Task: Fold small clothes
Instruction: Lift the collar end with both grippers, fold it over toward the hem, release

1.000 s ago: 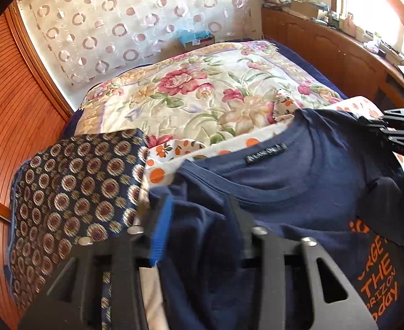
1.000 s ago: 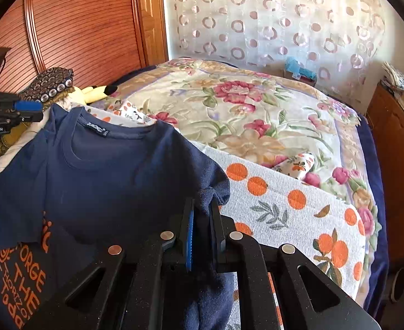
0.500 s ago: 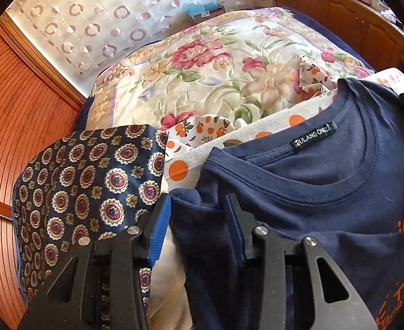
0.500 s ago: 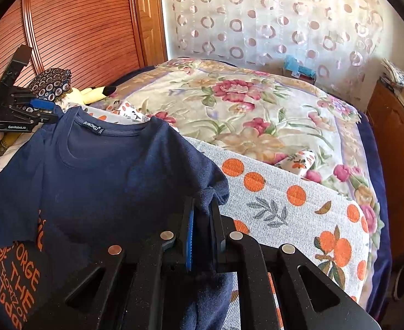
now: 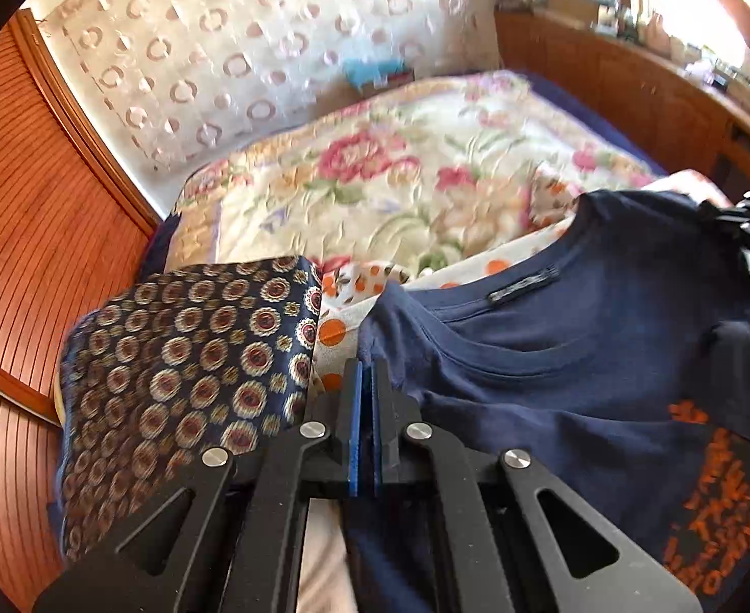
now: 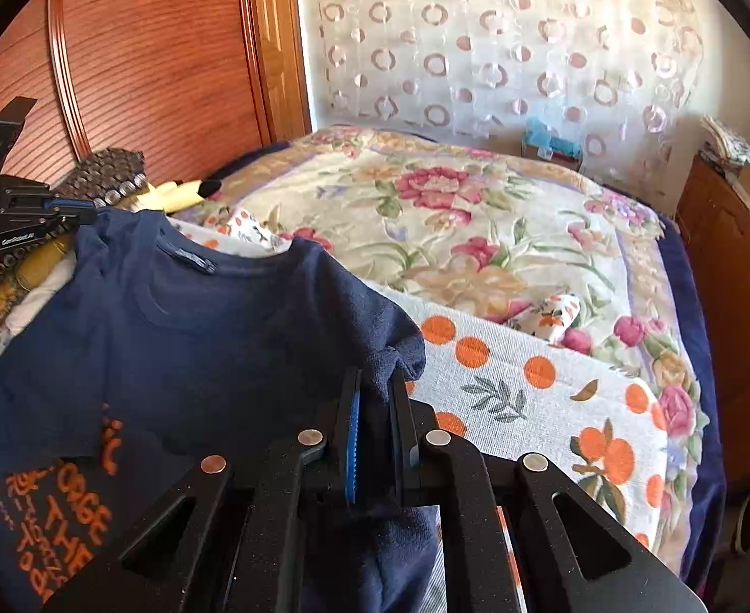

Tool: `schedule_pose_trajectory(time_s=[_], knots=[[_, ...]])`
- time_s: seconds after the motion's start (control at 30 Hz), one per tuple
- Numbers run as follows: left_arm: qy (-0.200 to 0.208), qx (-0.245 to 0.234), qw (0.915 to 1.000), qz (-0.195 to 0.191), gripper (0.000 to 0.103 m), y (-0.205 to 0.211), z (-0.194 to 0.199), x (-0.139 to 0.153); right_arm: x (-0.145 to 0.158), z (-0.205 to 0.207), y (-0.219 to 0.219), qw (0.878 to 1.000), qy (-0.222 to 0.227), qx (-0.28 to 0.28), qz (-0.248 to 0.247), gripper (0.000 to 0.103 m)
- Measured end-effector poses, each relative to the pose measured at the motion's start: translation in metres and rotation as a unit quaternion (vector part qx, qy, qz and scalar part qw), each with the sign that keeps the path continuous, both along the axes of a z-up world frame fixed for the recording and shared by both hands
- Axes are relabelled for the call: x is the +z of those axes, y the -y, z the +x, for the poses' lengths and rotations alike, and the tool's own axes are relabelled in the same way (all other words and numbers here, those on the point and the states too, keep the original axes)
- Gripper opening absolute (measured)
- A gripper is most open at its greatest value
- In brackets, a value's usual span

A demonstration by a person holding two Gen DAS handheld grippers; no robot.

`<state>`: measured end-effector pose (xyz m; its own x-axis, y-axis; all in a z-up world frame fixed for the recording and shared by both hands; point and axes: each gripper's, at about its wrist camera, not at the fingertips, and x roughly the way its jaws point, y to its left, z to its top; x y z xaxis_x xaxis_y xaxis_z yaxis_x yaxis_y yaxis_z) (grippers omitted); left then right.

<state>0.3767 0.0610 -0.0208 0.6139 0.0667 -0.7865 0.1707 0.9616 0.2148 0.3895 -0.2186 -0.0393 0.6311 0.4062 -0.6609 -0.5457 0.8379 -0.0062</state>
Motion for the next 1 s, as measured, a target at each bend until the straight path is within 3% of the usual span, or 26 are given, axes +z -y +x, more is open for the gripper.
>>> schedule_pose_trajectory(time_s=[0.4, 0.8, 1.0], knots=[[0.070, -0.034, 0.9950, -0.063, 0.004, -0.004, -0.118, 0.045, 0.033, -0.106, 0.011, 0.999, 0.049, -0.015, -0.006, 0.009], [0.118, -0.039, 0.9866, -0.106, 0.004, -0.014, -0.261, 0.045, 0.040, -0.244, 0.033, 0.997, 0.070, -0.025, 0.015, 0.009], [0.127, -0.024, 0.9802, -0.150, 0.004, -0.032, -0.330, 0.032, 0.040, -0.321, 0.047, 0.998, 0.060, -0.007, 0.010, 0.009]])
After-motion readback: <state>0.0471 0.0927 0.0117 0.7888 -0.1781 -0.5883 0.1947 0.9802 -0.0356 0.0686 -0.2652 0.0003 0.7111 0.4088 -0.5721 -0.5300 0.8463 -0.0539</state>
